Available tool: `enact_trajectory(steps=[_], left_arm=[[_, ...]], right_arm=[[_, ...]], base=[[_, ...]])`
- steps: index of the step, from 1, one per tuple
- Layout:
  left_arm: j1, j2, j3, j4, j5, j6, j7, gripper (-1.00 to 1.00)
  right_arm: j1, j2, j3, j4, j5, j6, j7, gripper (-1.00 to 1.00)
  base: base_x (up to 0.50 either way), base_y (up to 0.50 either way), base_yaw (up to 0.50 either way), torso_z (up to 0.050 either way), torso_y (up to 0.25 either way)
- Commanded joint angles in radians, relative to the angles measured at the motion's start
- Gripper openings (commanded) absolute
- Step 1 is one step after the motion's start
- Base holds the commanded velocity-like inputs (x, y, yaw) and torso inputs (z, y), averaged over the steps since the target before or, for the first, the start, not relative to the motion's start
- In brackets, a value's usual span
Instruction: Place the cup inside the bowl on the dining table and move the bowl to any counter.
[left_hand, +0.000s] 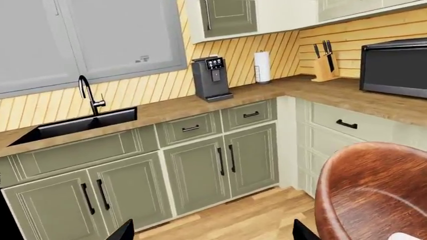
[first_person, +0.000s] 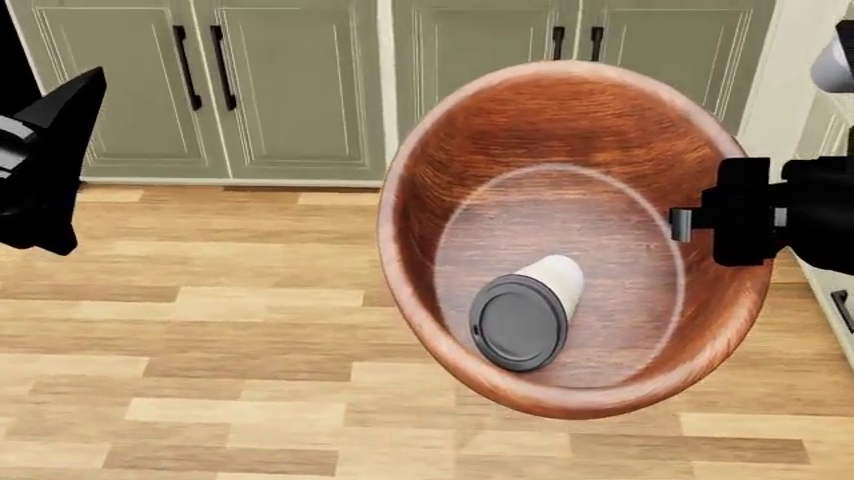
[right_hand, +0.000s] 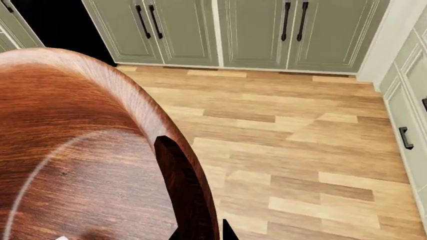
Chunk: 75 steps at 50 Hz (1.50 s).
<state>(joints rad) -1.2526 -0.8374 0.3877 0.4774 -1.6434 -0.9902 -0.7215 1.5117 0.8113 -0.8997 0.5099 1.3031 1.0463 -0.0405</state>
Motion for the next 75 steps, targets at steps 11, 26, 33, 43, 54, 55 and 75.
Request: enact_trajectory(steps=[11,26,33,43,54,55,75], left_arm=[[0.021,-0.006,-0.006,-0.003,0.035,0.034,0.023,1.00],[0.039,-0.009,-0.007,0.000,0.047,0.047,0.031,1.00],[0.045,0.003,-0.002,-0.010,0.069,0.058,0.042,1.00],[0.053,-0.005,-0.006,-0.001,0.064,0.063,0.038,1.00],[0.070,-0.019,-0.013,0.009,0.060,0.072,0.042,1.00],[0.069,-0.019,-0.013,0.009,0.059,0.072,0.042,1.00],[0.061,-0.011,-0.007,0.006,0.063,0.074,0.036,1.00]], right_arm=[[0.027,-0.029,0.011,0.016,-0.006,-0.003,-0.022,-1.00],[0.022,-0.036,0.007,0.028,-0.012,-0.013,-0.033,-1.00],[0.022,-0.032,0.009,0.025,-0.010,-0.014,-0.032,-1.00],[0.025,-0.020,0.016,0.011,0.001,-0.006,-0.026,-1.00],[0.030,-0.038,0.008,0.023,-0.007,-0.006,-0.033,-1.00],[0.030,-0.037,0.010,0.024,-0.006,-0.005,-0.032,-1.00],[0.031,-0.023,0.019,0.003,0.011,0.006,-0.024,-1.00]], base=[[0.50,0.00,0.00,0.000,0.002],[0.50,0.00,0.00,0.001,0.001],[0.50,0.00,0.00,0.000,0.002],[0.50,0.00,0.00,0.000,0.002],[0.50,0.00,0.00,0.000,0.002],[0.50,0.00,0.00,0.000,0.000],[0.50,0.00,0.00,0.000,0.002]])
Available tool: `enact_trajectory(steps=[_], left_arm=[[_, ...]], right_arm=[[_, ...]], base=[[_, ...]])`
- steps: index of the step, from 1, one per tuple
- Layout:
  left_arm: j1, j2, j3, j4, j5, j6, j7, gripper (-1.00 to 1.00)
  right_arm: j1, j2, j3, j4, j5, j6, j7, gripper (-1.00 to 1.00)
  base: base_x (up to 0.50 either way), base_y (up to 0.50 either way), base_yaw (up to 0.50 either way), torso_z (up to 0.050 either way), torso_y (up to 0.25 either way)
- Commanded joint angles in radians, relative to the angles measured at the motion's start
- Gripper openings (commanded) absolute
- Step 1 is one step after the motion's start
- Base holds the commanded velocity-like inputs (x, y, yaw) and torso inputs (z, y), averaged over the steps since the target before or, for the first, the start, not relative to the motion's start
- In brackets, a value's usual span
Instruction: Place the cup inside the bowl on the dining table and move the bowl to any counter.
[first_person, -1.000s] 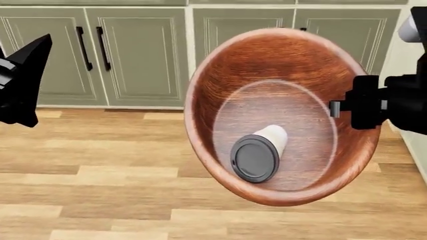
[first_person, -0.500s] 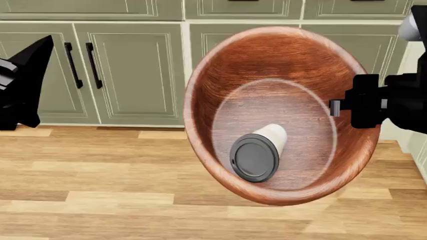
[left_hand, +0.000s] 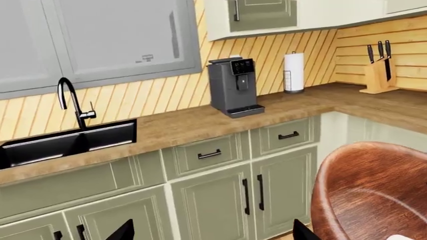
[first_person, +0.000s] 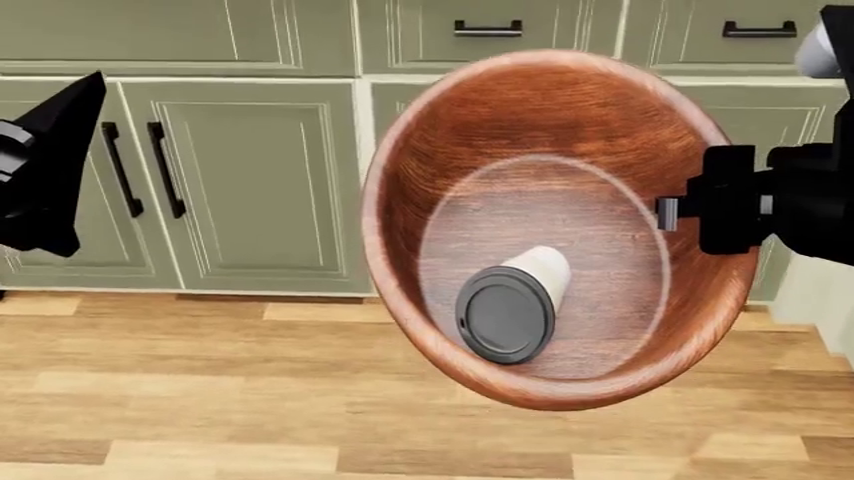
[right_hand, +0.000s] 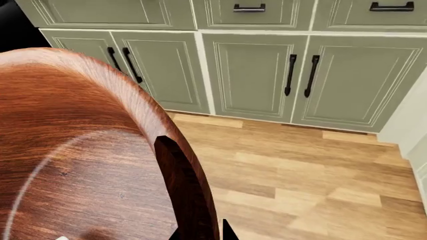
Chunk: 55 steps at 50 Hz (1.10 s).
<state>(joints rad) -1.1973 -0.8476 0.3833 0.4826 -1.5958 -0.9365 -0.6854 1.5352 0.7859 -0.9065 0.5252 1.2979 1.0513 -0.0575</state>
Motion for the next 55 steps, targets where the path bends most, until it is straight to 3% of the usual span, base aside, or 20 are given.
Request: enact_trajectory(steps=[1,55], left_arm=[[0.006,-0.002,-0.002,0.002,0.015,0.021,0.000,1.00],[0.003,-0.014,-0.010,0.020,-0.016,0.036,-0.028,1.00]], right_arm=[[0.007,0.002,0.026,-0.012,0.016,0.000,-0.007,-1.00],[0.011,0.015,0.042,-0.036,0.042,0.010,0.014,-1.00]], base=[[0.50,0.00,0.00,0.000,0.000],[0.50,-0.02,0.00,0.000,0.002]])
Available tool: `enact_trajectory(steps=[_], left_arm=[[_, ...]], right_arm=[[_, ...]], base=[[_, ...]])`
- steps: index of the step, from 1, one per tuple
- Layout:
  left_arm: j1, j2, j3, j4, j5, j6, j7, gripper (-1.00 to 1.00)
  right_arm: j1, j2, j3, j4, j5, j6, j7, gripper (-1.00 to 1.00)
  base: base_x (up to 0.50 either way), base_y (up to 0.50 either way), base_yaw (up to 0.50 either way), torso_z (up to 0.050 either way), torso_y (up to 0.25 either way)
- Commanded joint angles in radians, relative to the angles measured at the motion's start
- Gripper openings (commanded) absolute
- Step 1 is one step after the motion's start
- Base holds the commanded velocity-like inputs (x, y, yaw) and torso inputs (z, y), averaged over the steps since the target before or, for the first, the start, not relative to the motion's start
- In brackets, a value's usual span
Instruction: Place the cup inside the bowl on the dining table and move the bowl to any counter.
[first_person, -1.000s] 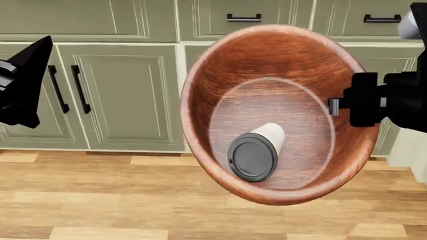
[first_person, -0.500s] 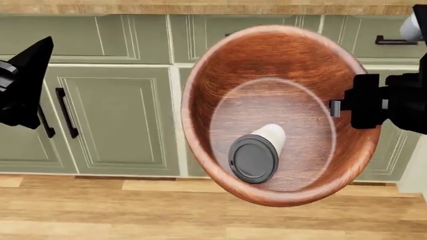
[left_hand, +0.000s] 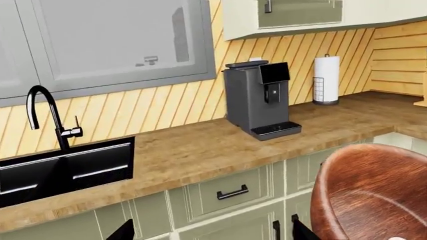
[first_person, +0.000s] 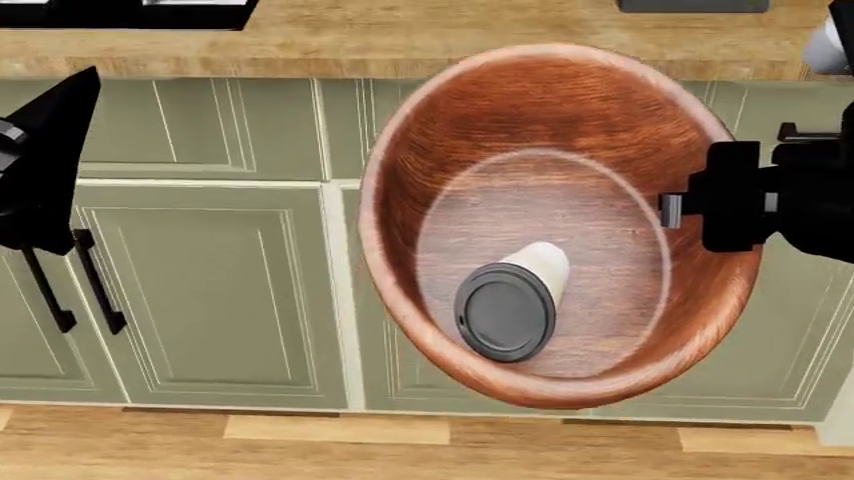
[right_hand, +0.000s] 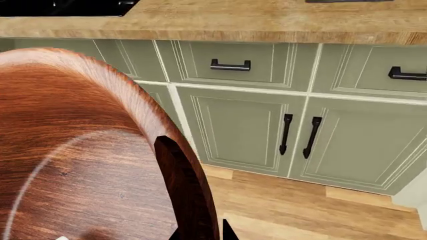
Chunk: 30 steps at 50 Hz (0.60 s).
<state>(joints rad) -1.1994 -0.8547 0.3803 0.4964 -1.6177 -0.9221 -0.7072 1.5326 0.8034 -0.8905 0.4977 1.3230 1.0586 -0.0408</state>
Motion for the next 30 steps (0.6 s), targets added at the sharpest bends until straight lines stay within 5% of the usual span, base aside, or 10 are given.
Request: enact_trajectory(steps=[1,30], left_arm=[[0.005,-0.007,-0.007,0.006,0.006,0.021,-0.006,1.00],[0.020,-0.024,-0.014,0.012,0.008,0.032,-0.005,1.00]], right_arm=[[0.013,-0.003,0.026,-0.008,0.017,0.003,-0.003,-1.00],[0.006,-0.018,0.018,-0.008,0.005,-0.010,-0.005,-1.00]], base=[[0.50,-0.02,0.00,0.000,0.000],[0.50,-0.01,0.00,0.000,0.002]])
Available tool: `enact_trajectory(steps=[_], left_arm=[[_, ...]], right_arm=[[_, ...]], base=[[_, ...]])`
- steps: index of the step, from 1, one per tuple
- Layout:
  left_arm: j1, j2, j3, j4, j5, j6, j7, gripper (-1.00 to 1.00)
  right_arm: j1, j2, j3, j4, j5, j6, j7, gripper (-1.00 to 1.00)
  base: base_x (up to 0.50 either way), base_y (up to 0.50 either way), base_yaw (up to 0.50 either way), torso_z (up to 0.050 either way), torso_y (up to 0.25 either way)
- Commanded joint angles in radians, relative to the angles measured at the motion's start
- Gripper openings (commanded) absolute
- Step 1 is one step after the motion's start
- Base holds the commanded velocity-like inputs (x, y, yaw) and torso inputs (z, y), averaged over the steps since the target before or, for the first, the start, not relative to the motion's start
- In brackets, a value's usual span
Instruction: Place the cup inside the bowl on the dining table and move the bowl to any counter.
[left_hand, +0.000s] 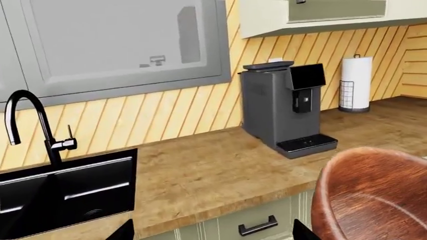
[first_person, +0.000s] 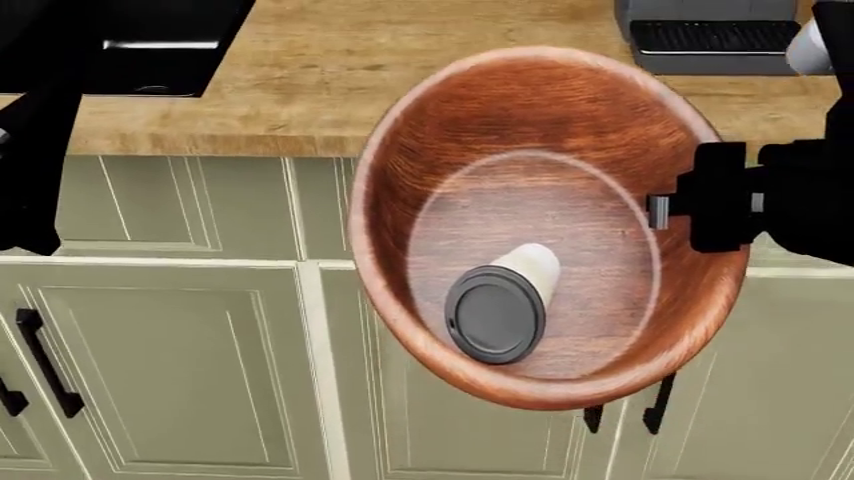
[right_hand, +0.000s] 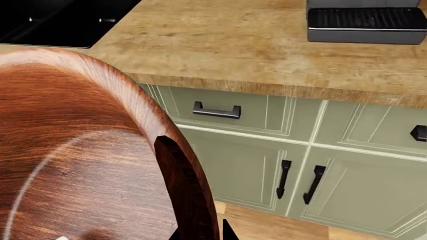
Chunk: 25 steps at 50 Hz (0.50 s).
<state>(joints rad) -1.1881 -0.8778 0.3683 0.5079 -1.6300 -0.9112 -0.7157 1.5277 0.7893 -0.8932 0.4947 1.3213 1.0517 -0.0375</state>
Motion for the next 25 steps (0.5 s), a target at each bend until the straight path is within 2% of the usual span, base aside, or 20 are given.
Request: enact_trajectory(steps=[1,5,25], left_arm=[[0.010,-0.002,-0.003,0.002,0.018,0.022,0.003,1.00],[0.011,-0.002,-0.003,0.001,0.020,0.024,0.005,1.00],[0.014,-0.005,-0.003,0.002,0.021,0.029,0.005,1.00]], right_arm=[[0.012,-0.003,0.022,-0.003,0.007,-0.004,-0.007,-1.00],[0.007,-0.003,0.021,-0.005,0.008,-0.004,-0.005,-1.00],[0.009,-0.012,0.028,0.021,0.007,-0.013,0.015,-1.00]], base=[[0.45,0.01,0.00,0.000,0.000],[0.29,0.01,0.00,0.000,0.003],[0.00,0.00,0.00,0.000,0.001]])
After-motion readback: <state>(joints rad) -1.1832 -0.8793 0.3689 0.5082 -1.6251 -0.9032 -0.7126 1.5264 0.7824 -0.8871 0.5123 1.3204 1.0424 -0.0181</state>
